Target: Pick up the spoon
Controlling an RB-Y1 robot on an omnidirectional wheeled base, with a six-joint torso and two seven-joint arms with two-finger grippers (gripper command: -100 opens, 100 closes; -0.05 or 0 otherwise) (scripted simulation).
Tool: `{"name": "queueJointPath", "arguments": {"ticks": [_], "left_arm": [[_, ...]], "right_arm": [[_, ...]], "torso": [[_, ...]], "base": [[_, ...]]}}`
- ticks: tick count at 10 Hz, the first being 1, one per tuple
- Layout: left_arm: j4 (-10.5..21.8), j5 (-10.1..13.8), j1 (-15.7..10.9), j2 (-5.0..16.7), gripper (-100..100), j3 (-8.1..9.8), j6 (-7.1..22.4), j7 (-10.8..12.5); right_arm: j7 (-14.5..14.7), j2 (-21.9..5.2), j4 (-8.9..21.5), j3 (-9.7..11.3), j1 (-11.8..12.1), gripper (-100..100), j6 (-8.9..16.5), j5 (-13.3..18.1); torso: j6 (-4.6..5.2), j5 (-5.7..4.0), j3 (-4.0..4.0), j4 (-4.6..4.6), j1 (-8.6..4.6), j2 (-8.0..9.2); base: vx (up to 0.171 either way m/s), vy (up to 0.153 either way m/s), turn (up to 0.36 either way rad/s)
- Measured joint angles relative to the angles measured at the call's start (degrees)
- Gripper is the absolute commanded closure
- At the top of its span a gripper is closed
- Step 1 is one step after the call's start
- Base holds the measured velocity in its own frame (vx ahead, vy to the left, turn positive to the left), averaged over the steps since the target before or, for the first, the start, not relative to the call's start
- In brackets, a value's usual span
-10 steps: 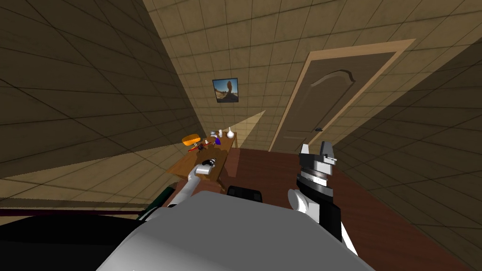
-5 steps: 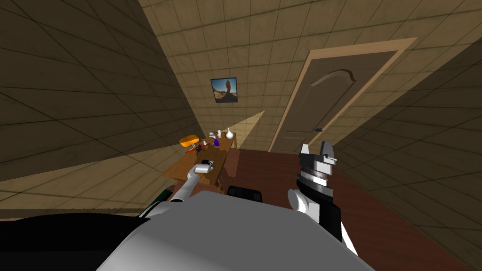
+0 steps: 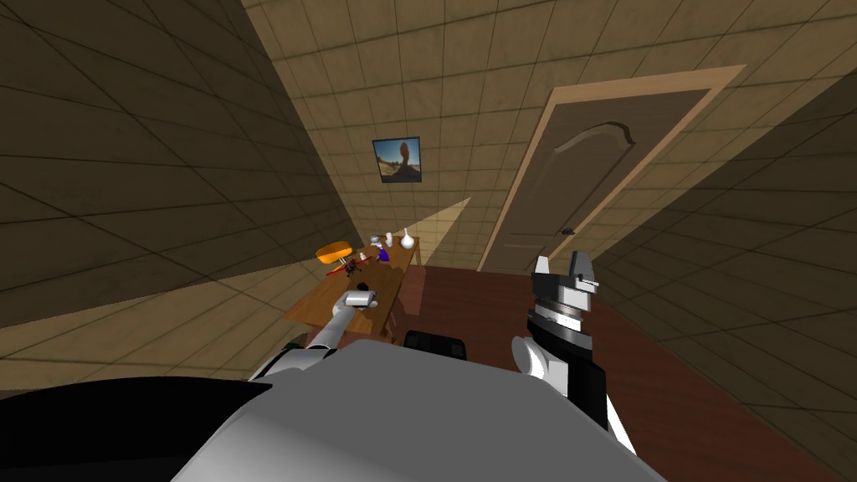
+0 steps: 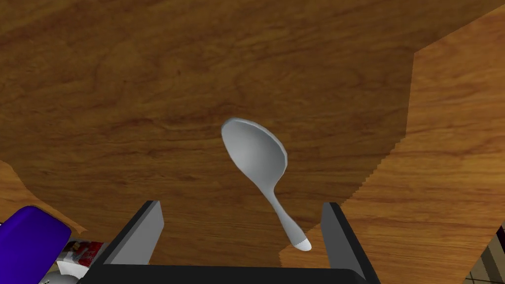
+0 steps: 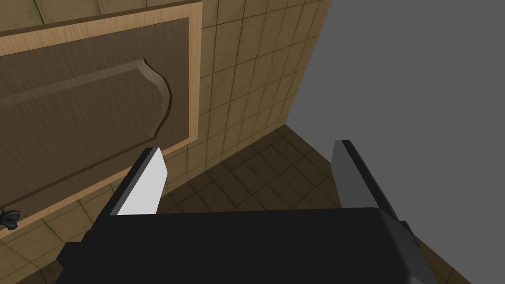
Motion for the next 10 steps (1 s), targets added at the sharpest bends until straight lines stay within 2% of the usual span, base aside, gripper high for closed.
{"name": "queueJointPath", "arguments": {"ticks": [3,5,6,10], "left_arm": [[4.2,0.3,-2.4,0.7,-100,1.58,4.4,-2.1],[8.5,0.8,-4.6,1.6,-100,2.78,6.8,-3.9],[8.4,0.8,-4.6,1.7,-100,3.08,8.1,-4.2],[14.7,1.2,-7.9,3.4,-100,4.98,12.7,-6.9]], "right_arm": [[0.0,0.0,0.0,0.0,0.0,0,0.0,0.0],[0.0,0.0,0.0,0.0,0.0,0,0.0,0.0],[0.0,0.0,0.0,0.0,0.0,0,0.0,0.0],[0.0,0.0,0.0,0.0,0.0,0,0.0,0.0]], "torso": [[0.0,0.0,0.03,0.01,0.01,0.05],[0.0,0.0,0.01,0.01,0.04,0.01],[0.0,0.0,0.03,0.01,0.02,0.06],[0.0,0.01,0.01,0.01,0.04,0.02]], "base": [[0.056,0.02,-0.007],[0.06,0.025,-0.007],[0.035,0.017,-0.003],[0.056,0.025,-0.007]]}}
